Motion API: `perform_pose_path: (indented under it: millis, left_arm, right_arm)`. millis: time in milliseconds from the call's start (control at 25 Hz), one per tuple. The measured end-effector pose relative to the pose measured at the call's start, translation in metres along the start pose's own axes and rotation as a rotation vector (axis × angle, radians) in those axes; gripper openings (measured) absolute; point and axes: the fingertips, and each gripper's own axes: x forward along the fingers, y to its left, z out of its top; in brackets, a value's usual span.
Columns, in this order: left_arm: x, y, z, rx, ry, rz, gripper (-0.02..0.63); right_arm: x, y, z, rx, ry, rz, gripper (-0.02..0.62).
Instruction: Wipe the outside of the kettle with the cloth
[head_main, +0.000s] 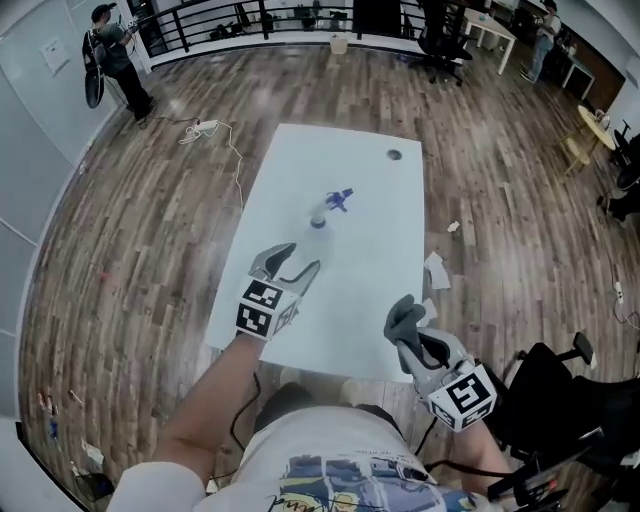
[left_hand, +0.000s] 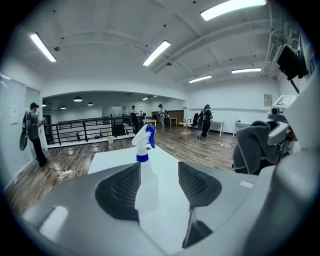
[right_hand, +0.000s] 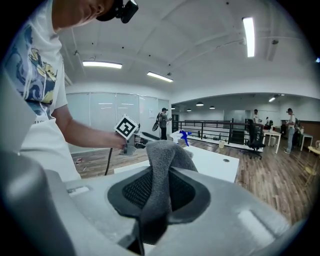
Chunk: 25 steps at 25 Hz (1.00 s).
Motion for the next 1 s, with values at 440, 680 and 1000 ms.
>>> perform_pose_path:
  millis: [440, 680, 1000]
  left_arm:
    - [0.096, 0.035, 0.01, 0.004, -0.002, -0.052, 0.284]
    - [0.11, 0.031, 0.023, -0.023, -0.078, -0.11, 0.238]
    - [0.117, 0.025, 0.021, -0.004, -0.114, -0.189, 0.21]
  right_arm:
    - [0.005, -0.016, 0.017, 0.067, 0.006, -0.164, 0.075]
    - [-0.003, -0.013, 0.013, 0.079, 0.036, -0.212, 0.075]
    - [0.004, -0.011, 0.016, 0.09, 0.043, -0.229, 0.075]
